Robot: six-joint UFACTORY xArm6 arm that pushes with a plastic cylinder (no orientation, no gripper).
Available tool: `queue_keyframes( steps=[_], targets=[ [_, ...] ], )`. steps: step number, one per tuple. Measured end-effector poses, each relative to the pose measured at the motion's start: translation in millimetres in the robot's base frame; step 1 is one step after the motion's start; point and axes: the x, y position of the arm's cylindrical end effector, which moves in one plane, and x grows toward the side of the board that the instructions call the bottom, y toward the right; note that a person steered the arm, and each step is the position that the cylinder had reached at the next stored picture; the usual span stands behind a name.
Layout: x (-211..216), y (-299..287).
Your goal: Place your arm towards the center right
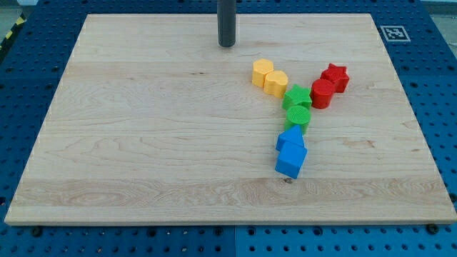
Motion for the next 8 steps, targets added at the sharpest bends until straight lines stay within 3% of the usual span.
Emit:
queue_keyframes(
  steps=[2,5,8],
  targets=[
    [-30,62],
    [-18,248],
    [123,335]
  ],
)
